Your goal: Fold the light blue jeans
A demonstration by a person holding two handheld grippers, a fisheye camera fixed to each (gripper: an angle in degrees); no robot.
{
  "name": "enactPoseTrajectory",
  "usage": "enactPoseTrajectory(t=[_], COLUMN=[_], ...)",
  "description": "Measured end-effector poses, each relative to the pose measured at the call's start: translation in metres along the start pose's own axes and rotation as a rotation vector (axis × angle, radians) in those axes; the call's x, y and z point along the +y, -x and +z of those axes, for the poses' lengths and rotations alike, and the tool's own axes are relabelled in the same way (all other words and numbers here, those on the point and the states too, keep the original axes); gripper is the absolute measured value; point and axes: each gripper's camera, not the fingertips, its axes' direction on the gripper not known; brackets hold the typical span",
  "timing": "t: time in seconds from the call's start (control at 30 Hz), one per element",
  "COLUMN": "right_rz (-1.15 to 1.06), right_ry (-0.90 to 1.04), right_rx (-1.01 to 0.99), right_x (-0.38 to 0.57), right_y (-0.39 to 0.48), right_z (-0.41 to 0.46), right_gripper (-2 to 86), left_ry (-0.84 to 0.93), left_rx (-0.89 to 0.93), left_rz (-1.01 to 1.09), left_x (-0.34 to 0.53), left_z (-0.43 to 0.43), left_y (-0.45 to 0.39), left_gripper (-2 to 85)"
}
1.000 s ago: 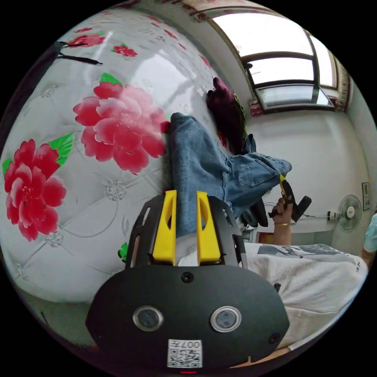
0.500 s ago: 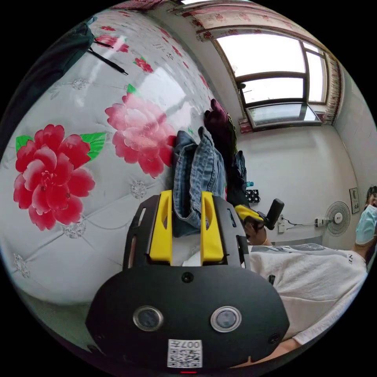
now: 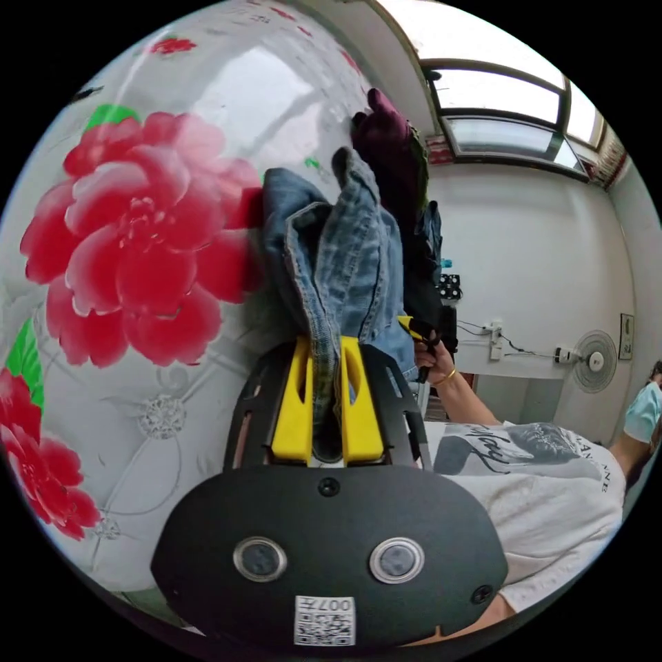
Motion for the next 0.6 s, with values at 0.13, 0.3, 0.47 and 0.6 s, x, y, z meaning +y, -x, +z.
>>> enactPoseTrajectory(t=[0.13, 0.3, 0.47, 0.6], right_rz=[-0.188, -0.372, -0.456, -0.327], right_ry=[-0.026, -0.179, -0.450, -0.552], right_rx=[-0.020, 0.032, 0.034, 0.210], right_x=[-0.021, -0.060, -0.117, -0.174], right_y=[0.052, 0.119, 0.175, 0.177], right_z=[-0.033, -0.110, -0.213, -0.247], right_gripper=[0.4, 0.0, 0.3, 1.1], left_ry=[-0.016, -0.040, -0.127, -0.181], left_rx=[0.035, 0.060, 0.079, -0.145], left_rz=[0.113, 0.347, 0.511, 0.440], left_x=[-0.031, -0.111, -0.235, -0.322], left_z=[-0.002, 0.000, 0.002, 0.033], left_y=[-0.064, -0.170, -0.267, -0.288], left_gripper=[5.5, 5.6, 5.9, 6.9])
